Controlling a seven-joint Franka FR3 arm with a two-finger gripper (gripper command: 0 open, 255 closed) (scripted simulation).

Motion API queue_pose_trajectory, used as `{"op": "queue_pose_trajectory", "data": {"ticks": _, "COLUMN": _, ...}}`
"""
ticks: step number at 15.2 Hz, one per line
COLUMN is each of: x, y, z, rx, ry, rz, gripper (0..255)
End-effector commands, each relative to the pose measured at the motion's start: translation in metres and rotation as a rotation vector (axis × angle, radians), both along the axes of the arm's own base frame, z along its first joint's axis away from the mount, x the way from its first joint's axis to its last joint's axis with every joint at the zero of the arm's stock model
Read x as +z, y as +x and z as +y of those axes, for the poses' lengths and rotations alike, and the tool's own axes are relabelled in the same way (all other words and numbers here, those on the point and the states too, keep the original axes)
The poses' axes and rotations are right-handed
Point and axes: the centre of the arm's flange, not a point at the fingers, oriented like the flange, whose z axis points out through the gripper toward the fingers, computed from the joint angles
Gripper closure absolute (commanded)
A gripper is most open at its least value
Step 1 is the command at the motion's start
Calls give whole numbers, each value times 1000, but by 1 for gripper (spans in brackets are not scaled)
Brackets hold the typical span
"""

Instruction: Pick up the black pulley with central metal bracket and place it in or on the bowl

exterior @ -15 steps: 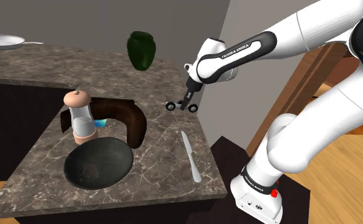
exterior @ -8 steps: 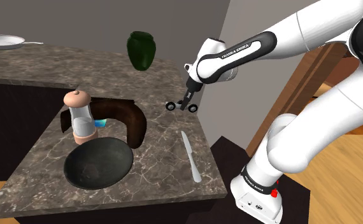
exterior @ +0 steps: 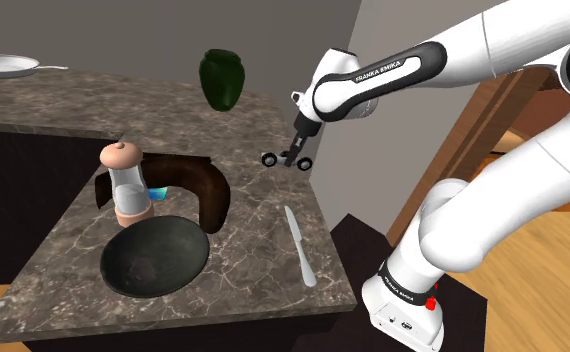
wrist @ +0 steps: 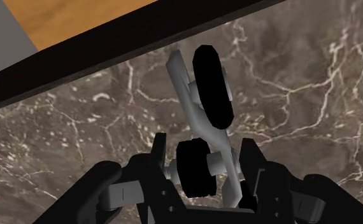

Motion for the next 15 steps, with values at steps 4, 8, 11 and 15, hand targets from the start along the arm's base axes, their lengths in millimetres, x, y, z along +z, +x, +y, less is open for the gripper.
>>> {"op": "queue_pose_trajectory", "data": {"ticks": 4, "x": 27, "y": 1, "z": 0, "rx": 0, "ry": 0, "rz": 0, "gripper": 255}}
{"op": "queue_pose_trajectory", "data": {"ticks": 8, "x": 48, "y": 1, "z": 0, "rx": 0, "ry": 0, "rz": 0, "gripper": 255}}
{"op": "queue_pose_trajectory", "data": {"ticks": 11, "x": 64, "y": 1, "z": 0, "rx": 0, "ry": 0, "rz": 0, "gripper": 255}}
{"op": "queue_pose_trajectory", "data": {"ticks": 15, "x": 85, "y": 1, "z": 0, "rx": 0, "ry": 0, "rz": 0, "gripper": 255}}
